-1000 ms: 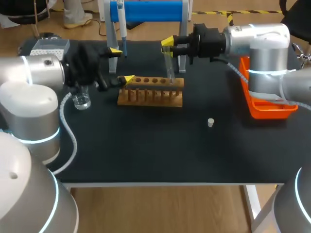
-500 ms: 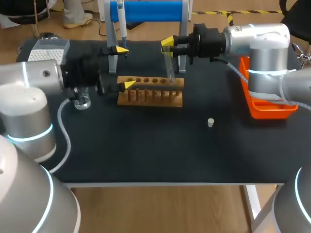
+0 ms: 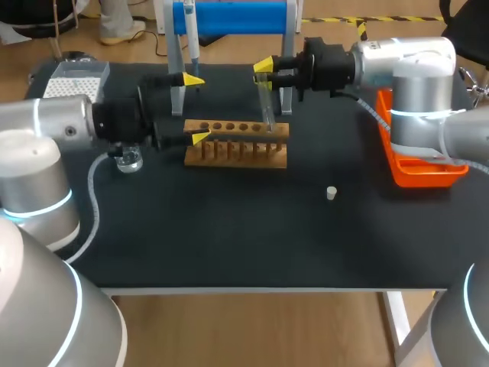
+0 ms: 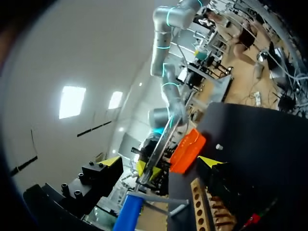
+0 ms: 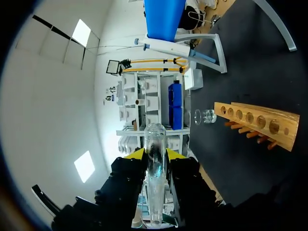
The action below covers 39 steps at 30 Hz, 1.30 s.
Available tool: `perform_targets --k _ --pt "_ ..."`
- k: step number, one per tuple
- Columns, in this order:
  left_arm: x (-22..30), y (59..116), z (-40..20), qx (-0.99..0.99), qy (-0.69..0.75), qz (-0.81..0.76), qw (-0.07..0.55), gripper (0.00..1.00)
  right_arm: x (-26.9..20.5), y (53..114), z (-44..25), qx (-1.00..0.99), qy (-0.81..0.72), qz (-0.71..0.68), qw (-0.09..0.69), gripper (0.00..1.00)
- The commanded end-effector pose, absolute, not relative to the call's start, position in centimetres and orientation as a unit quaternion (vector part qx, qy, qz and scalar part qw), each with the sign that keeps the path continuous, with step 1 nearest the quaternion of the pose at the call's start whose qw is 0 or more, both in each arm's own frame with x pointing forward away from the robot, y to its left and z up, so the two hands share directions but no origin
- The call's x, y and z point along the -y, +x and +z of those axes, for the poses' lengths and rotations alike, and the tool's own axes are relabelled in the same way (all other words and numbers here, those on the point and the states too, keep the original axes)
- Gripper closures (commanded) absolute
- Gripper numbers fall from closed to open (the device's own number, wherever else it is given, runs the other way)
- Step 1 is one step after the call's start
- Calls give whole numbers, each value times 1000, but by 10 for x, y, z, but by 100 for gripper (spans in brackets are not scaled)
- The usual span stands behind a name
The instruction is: Invert the test tube, pick up the pipette, mount the tip to pipette, aspirate from beaker and dispense into the tube, eject the tip, return the pipette, and cap with the stopper.
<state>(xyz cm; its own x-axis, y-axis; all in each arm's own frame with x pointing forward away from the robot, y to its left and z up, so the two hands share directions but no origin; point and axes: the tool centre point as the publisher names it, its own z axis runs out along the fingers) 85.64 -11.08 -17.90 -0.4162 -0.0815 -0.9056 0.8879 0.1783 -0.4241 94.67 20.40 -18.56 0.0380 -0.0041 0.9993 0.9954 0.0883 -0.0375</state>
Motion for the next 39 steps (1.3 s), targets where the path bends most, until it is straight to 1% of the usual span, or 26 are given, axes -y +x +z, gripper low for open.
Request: perform_targets --k 1,8,15,23,39 --pt "116 853 -178 -628 353 -488 492 0 -203 946 -185 511 -486 -469 532 100" --pt "116 853 -178 -628 353 -488 492 0 -203 946 -185 511 -486 -469 532 100" --pt "158 855 -180 -593 439 -459 495 0 -203 946 -185 511 -486 -469 532 100" --pt "180 852 -176 -517 507 -446 526 0 -203 946 -185 511 -486 -469 532 100" --pt "213 851 -170 -507 523 -460 508 0 -203 946 -185 511 -486 -469 532 100"
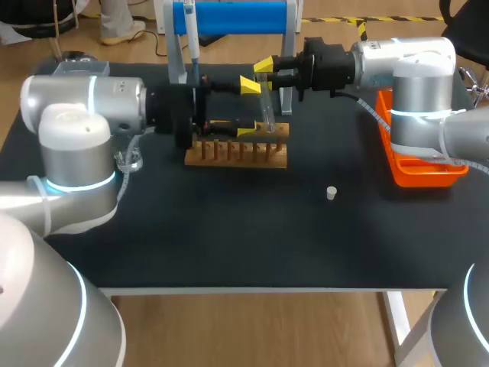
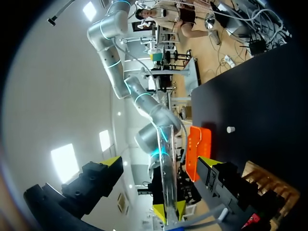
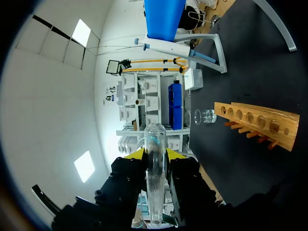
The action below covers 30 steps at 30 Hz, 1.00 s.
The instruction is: Invert the test tube, pick up the pipette, mount the tip to pipette, aspirate from beaker and dispense into the tube, eject the tip, return the pipette, and cap with the stopper.
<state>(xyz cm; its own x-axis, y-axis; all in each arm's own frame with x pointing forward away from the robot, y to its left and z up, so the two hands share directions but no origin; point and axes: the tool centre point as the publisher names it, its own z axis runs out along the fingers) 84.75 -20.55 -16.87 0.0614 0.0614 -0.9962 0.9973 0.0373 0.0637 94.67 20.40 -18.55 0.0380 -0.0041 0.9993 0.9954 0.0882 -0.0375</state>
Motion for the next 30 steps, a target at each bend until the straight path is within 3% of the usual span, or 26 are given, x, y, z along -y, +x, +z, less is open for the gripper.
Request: perform_targets --k 1,30 --pt "214 851 -170 -506 523 -462 507 0 -203 946 -185 511 -486 -469 532 100" --pt "236 848 -174 -503 515 -489 493 0 -203 946 -185 511 -486 -469 532 100"
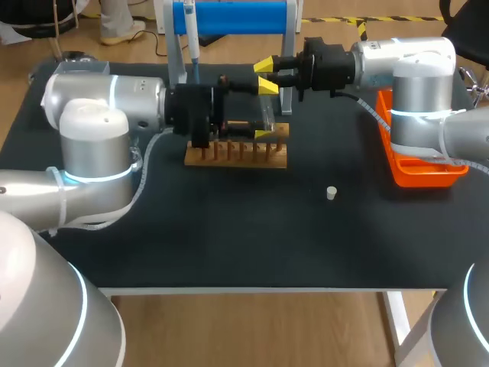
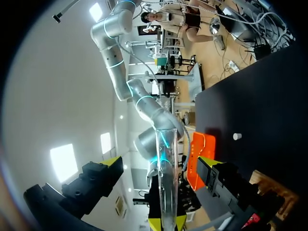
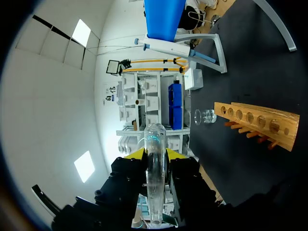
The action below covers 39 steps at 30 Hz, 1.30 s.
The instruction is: Invert the test tube, pick up the pipette, mount the tip to pipette, aspirate from beaker and dispense into the tube, eject the tip, return the pipette, and cap with the stopper.
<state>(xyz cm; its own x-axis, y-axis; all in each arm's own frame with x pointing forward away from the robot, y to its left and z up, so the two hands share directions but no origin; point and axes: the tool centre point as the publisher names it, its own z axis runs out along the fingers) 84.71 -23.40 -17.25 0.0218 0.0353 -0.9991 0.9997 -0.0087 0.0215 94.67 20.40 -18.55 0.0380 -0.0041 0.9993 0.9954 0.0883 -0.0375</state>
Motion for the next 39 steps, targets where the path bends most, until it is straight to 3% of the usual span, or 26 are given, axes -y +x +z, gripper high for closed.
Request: perform_targets --k 1,5,7,8,9,10,14,16,27,28,29,39 --pt "236 848 -174 -509 513 -489 489 0 -203 946 -185 511 -486 -469 532 100" --pt "238 848 -176 -510 511 -494 485 4 -203 946 -185 511 -486 -469 532 100" --pt "238 848 -176 -510 510 -494 484 16 -203 946 -185 511 -486 -469 532 100" --pt "238 848 -176 -511 510 -494 484 18 -203 946 -185 511 -486 -469 532 100" --pt "238 848 -176 -511 510 -494 484 28 -203 946 -185 511 -486 -469 532 100" --pt "238 848 -175 -511 510 -494 485 52 -203 946 -185 511 -486 -469 532 100" --pt "237 848 -175 -511 509 -493 487 75 -203 946 -185 511 -486 -469 532 100" --pt "237 848 -175 -510 508 -493 488 100 -203 946 -185 511 -486 -469 532 100" --pt "237 848 -175 -507 511 -494 487 100 -203 946 -185 511 -486 -469 532 100" --pt "237 848 -175 -507 511 -494 487 100 -203 946 -185 511 -486 -469 532 60" --pt "237 848 -175 -507 511 -494 487 100 -203 946 -185 511 -486 -469 532 0" --pt "237 848 -175 -507 511 -494 487 100 -203 946 -185 511 -486 -469 532 0"
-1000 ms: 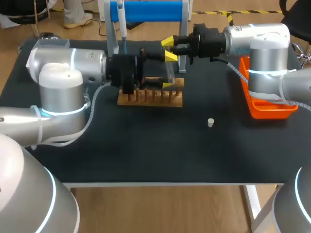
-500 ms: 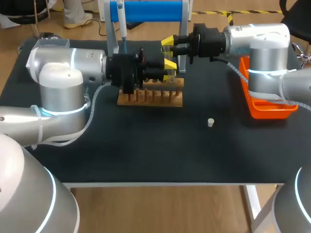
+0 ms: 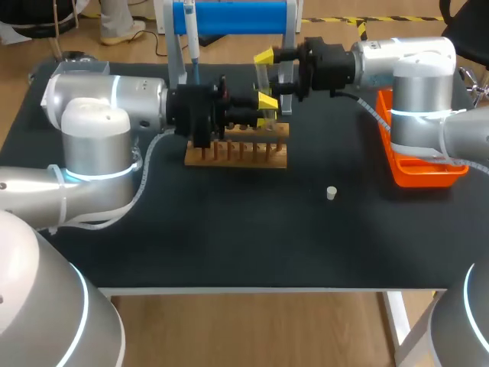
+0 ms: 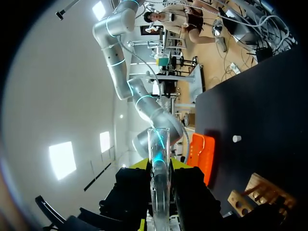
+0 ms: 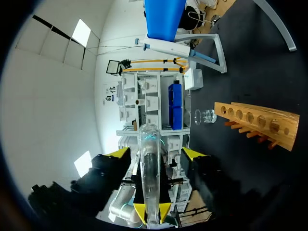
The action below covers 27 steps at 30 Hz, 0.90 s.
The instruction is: Invert the test tube, pick up the pipette, mount the tip to pipette, aspirate from beaker and dispense into the tube, eject the tip, return the pipette, and cap with the stopper.
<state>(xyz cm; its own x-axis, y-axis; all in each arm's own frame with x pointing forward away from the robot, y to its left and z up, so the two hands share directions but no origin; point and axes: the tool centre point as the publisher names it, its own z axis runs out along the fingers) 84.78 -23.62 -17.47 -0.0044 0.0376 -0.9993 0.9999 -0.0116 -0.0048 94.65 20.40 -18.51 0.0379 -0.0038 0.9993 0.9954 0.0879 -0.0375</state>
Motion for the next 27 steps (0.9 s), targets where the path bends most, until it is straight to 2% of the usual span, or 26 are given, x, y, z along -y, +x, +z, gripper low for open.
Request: perform_targets --k 1,4,6,12,14,17,27 --pt "237 848 -175 -507 511 -494 487 100 -203 946 -185 511 -486 -469 532 0" --pt "237 848 -175 -507 511 -494 487 100 -203 946 -185 511 -486 -469 532 0" --pt "237 848 -175 -507 511 -494 487 100 -199 946 -181 560 -462 -509 463 0" --pt "237 848 -175 -507 511 -494 487 100 -172 942 -170 656 -337 -591 329 0" --pt "237 848 -175 -507 511 -494 487 100 -164 939 -170 712 -256 -607 244 0" --pt "237 848 -175 -507 511 -494 487 100 -155 943 -189 778 -156 -609 22 0" --pt "237 848 -175 -507 511 -494 487 100 -155 943 -189 778 -156 -609 22 0"
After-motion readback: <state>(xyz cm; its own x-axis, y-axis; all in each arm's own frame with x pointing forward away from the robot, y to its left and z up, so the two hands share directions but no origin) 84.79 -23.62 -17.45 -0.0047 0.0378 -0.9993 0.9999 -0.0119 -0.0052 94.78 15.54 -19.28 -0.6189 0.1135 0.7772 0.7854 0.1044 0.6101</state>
